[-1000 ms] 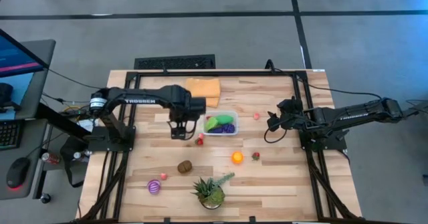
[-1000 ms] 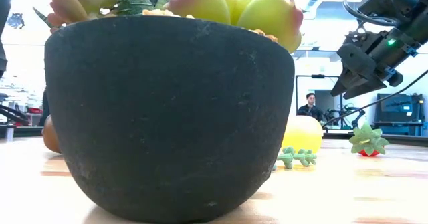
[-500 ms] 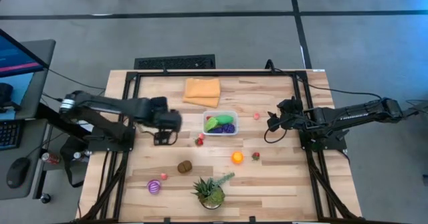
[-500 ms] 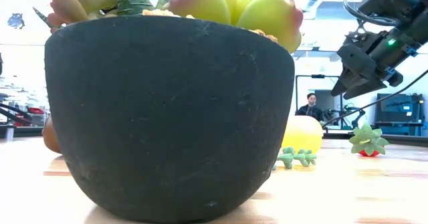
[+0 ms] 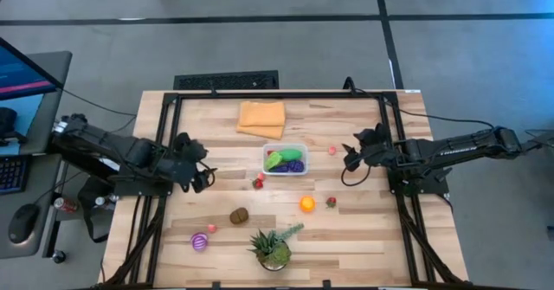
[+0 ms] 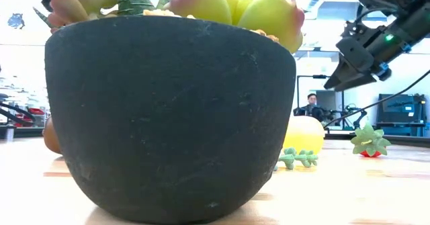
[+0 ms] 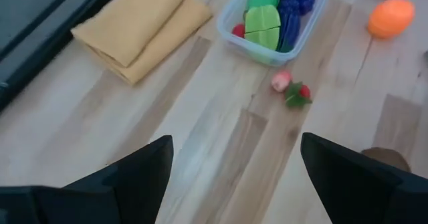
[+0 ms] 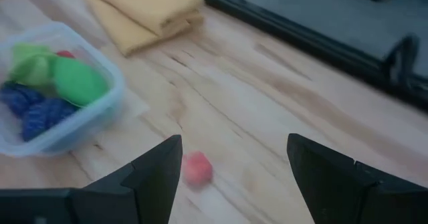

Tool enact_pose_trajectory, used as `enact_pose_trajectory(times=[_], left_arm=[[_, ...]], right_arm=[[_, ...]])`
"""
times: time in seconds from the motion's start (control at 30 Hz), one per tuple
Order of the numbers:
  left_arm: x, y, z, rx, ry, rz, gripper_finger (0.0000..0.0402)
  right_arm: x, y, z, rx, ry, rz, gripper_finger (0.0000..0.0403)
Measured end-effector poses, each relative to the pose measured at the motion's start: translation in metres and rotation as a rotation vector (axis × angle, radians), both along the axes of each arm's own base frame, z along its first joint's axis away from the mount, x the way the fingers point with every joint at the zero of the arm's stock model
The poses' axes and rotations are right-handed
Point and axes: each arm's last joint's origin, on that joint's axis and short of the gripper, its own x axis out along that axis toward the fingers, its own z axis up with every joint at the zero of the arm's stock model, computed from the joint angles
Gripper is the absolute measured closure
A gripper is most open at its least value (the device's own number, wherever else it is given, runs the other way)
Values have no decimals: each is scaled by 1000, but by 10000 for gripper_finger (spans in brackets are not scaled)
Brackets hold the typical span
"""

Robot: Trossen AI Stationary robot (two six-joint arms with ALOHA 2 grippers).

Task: Pick and placing Produce into tupperware
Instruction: Put the top pink peach into the transparent container

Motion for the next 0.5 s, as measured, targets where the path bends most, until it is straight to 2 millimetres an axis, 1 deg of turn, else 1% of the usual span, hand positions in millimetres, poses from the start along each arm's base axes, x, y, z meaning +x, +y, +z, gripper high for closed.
enact_pose_trajectory(times=[0.1, 0.17, 0.33, 0.5], left_arm=[[-2, -2, -15, -22, -67, 14, 81], [-1, -3, -27, -26, -79, 13, 81], [6, -6, -51, -49, -140, 11, 81], [9, -9, -64, -49, -200, -22, 81]], right_arm=[[4, 1, 4, -33, -11, 67, 138], [7, 2, 6, -48, -18, 118, 138], [11, 4, 9, -58, -12, 232, 138], [12, 5, 7, -55, 17, 296, 138]])
